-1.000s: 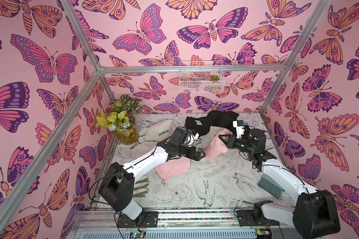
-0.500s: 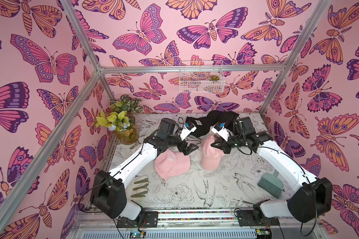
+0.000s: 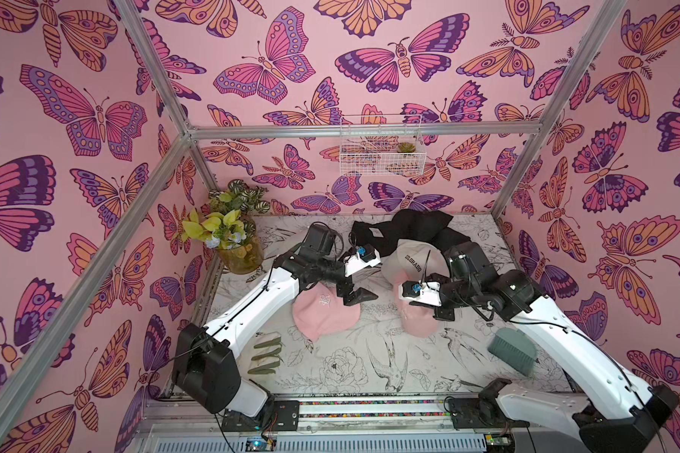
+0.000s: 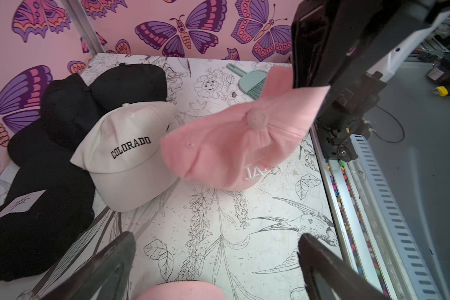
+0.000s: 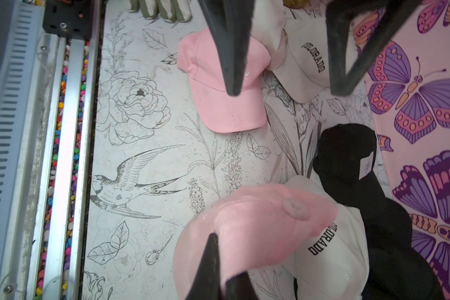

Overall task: Stack the baseball caps by color
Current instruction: Pick up the baseball cap from the center of the board.

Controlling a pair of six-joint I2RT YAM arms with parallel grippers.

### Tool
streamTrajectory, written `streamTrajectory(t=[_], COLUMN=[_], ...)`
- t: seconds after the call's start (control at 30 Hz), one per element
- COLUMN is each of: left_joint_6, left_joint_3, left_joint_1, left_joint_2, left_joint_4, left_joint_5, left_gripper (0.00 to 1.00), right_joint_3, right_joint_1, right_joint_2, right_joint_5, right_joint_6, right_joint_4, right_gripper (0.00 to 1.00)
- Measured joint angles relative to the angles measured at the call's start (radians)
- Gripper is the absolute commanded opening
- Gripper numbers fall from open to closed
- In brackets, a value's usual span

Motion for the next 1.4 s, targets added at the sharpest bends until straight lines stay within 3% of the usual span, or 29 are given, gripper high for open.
streamTrajectory(t=[0.57,0.77,0.8,1.03,1.13,1.33,1.4], left_joint_6=[0.119,0.114,0.109,0.089,0.087,0.078,0.073], left_joint_3=[0.072,0.124,0.142,0.186,0.186,0.186,0.186], left_joint_1=[-0.089,-0.115,-0.116,-0.116,-0.116,-0.114,-0.113], left_joint_2=[0.109,0.183,0.201,0.256,0.256,0.256,0.256], left_joint_4=[-0.127,-0.145,-0.146,-0.146,-0.146,-0.142,-0.142], left_joint_5=[0.091,0.048,0.038,-0.009,-0.021,-0.024,-0.03], left_gripper=[0.87,0.74,0.78,0.76,0.62,0.0,0.0], right_joint_3=[-0.071,-0.071,-0.071,-0.085,-0.089,-0.093,-0.099], right_joint_1=[0.04,0.04,0.04,0.04,0.04,0.039,0.029], right_joint_2=[-0.048,-0.043,-0.043,-0.051,-0.051,-0.058,-0.062], right_joint_5=[0.055,0.047,0.045,0.043,0.043,0.043,0.042], right_joint_6=[-0.077,-0.078,-0.078,-0.077,-0.077,-0.068,-0.053], right_joint_4=[0.039,0.054,0.055,0.07,0.071,0.074,0.08], right_gripper=[0.0,0.0,0.0,0.0,0.0,0.0,0.0])
